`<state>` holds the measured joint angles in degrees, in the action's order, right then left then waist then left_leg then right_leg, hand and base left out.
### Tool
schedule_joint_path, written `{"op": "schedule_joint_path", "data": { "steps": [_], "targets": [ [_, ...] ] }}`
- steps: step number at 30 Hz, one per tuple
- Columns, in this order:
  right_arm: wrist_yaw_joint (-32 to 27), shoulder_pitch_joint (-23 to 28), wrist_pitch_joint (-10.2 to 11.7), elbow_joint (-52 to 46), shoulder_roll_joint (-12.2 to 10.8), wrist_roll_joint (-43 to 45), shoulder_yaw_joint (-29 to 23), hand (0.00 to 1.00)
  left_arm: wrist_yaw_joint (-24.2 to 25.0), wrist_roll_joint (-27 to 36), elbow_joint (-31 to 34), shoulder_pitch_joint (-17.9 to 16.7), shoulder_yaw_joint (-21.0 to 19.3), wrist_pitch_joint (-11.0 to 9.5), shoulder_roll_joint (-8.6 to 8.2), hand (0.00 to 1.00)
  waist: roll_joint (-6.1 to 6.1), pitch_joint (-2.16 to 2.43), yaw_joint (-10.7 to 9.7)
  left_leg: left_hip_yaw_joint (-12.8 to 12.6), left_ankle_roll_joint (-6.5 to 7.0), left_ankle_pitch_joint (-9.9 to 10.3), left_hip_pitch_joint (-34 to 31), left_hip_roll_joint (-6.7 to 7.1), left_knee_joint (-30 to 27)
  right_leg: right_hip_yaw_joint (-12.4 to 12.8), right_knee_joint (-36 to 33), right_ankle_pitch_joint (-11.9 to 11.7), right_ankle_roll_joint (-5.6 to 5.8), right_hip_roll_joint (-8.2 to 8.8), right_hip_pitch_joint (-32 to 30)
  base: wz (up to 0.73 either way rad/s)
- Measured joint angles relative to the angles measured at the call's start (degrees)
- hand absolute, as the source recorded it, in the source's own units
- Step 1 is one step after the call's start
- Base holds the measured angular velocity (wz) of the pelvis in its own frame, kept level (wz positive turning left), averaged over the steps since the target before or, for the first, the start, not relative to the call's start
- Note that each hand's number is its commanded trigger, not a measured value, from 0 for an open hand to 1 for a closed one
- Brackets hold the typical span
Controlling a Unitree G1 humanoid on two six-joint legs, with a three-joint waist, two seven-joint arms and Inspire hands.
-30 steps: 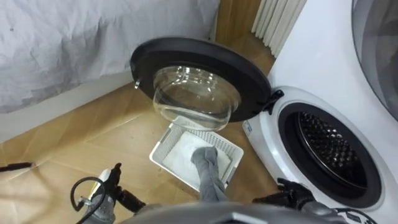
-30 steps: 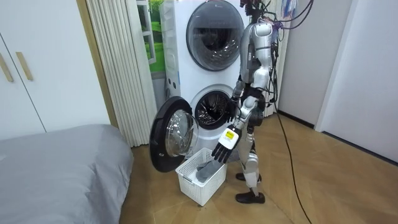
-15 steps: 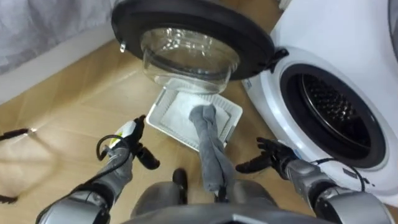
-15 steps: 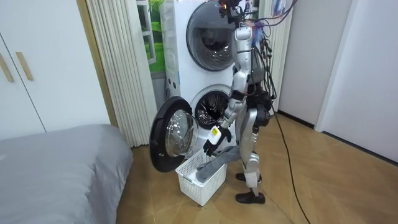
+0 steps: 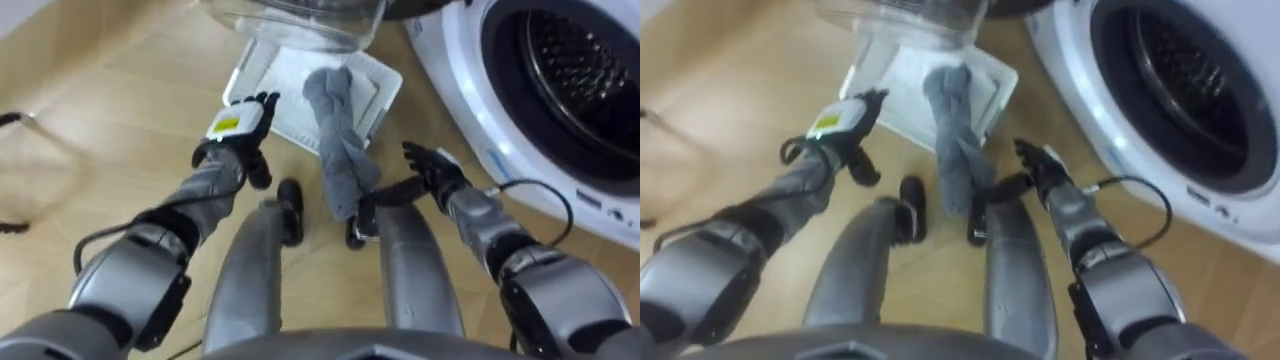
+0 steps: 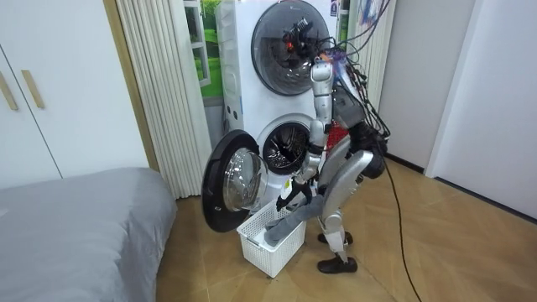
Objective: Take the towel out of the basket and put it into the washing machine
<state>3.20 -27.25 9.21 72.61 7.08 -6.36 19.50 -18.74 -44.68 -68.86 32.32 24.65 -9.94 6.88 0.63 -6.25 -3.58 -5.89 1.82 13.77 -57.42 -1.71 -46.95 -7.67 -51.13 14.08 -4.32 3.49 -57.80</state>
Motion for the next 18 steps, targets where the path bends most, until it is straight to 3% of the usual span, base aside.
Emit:
{"op": "schedule_joint_path", "data": {
  "steps": [3,4,6,8,12,18],
  "targets": [
    [0.7,-1.3,0.1,-1.6,0.0,-3.6,2.3,0.0,-1.0,0.0,0.1,2.2,2.7,-0.2,0.88,0.0,-0.1,-0.05,-1.6,-1.7,1.53,3.2,-5.8,-1.67,-4.8,0.1,-2.6,3.2,-0.96,-0.66,-5.1,-0.17],
    [0.9,-1.8,0.1,-1.8,0.0,-4.9,2.9,0.0,-1.1,0.0,0.1,3.1,3.9,-0.4,1.23,0.0,-0.13,-0.11,-2.5,-1.8,1.85,4.3,-8.3,-1.71,-7.3,0.3,-4.4,4.9,-2.16,-0.64,-7.3,-0.11],
    [1.6,-2.6,0.1,-1.7,0.1,-7.3,3.6,0.0,-1.1,0.0,0.1,3.7,5.7,-1.0,1.6,0.0,-0.17,-0.13,-3.1,-1.7,1.71,5.3,-11.5,-2.08,-11.0,0.4,-8.0,5.3,-2.37,-0.57,-10.6,-0.12],
    [2.5,-2.7,0.4,-1.7,0.0,-10.6,4.1,0.0,-1.2,0.0,0.1,4.1,7.5,-1.7,1.98,0.0,-0.18,-0.13,-3.6,-1.7,1.93,5.5,-14.1,-2.72,-13.6,0.4,-10.1,5.6,-2.23,-0.75,-13.1,-0.13],
    [4.3,-2.8,3.3,-2.1,-0.1,-17.7,6.2,0.0,-2.1,-1.3,0.1,4.4,10.6,-3.1,2.4,0.0,-0.17,-0.13,-4.2,-2.0,2.15,5.6,-18.3,-3.6,-17.1,0.4,-13.2,5.1,-2.37,-0.75,-17.3,-0.07],
    [6.3,-2.4,5.0,-3.6,0.1,-20.0,6.4,0.0,-5.1,-7.4,0.9,4.9,14.0,-4.2,2.99,0.0,-0.17,-0.13,-5.0,-1.9,2.06,5.5,-21.5,-3.65,-18.7,0.2,-15.1,5.2,-2.88,-0.57,-20.7,0.01]
  ]
}}
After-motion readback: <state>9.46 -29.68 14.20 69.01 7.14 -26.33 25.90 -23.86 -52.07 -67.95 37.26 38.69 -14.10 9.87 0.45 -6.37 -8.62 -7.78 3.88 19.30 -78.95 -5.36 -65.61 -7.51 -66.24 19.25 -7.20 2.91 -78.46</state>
